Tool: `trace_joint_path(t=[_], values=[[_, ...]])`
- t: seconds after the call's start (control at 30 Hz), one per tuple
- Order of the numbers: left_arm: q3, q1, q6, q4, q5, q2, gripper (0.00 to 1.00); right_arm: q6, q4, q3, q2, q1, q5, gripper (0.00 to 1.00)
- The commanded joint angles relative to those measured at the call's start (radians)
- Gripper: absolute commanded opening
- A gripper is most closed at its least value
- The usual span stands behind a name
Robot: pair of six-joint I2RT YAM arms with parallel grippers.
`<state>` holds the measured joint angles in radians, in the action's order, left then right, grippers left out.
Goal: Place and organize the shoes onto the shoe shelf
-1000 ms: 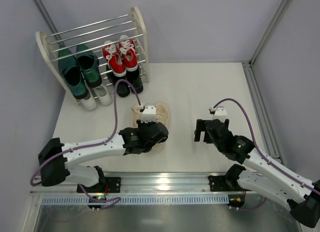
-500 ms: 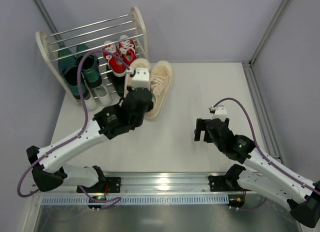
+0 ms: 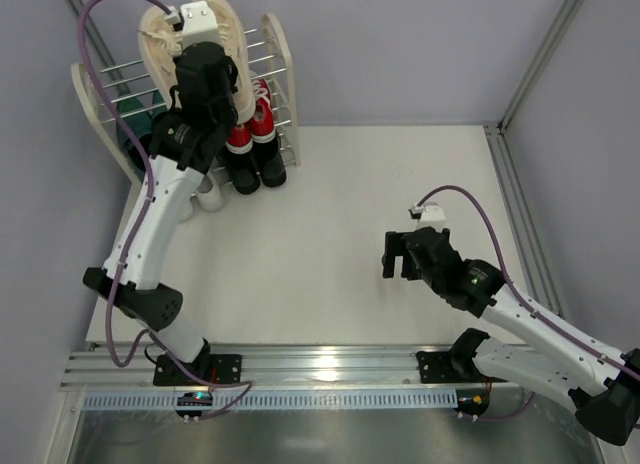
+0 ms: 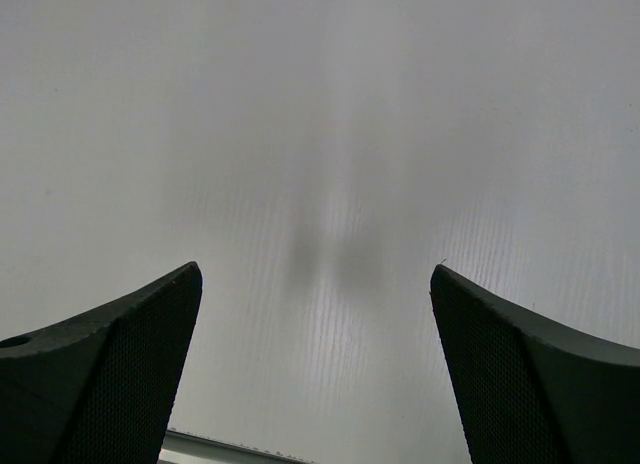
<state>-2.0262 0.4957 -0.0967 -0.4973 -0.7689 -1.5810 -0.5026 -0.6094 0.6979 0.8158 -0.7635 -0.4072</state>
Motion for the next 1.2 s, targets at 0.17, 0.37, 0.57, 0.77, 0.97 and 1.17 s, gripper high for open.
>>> trace_joint_path(t=[0.17, 0.37, 0.57, 0.77, 0.97, 1.17], values=[[-0.427, -0.172, 0.117, 0.157, 0.057, -0.275, 0.0, 0.059, 0.022, 0.158, 0.127, 0.004, 0.037, 0.95], [-0.434, -0.246, 0.054, 0.19, 0.109, -0.333, 0.01, 0.085, 0.054, 0.201, 0.212, 0.007, 0.056, 0.95], [-0.443, -0.273, 0.045, 0.23, 0.131, -0.373, 0.0, 0.096, 0.091, 0.186, 0.241, 0.018, 0.079, 0.95], [-0.437, -0.281, 0.02, 0.201, 0.141, -0.379, 0.1, 0.107, 0.109, 0.163, 0.244, 0.032, 0.097, 0.95], [-0.413, -0.281, 0.015, 0.236, 0.151, -0.326, 0.66, 0.11, 0.125, 0.163, 0.253, 0.039, 0.117, 0.96], [-0.413, -0.278, 0.026, 0.267, 0.154, -0.271, 0.93, 0.113, 0.132, 0.161, 0.263, 0.039, 0.13, 0.96]])
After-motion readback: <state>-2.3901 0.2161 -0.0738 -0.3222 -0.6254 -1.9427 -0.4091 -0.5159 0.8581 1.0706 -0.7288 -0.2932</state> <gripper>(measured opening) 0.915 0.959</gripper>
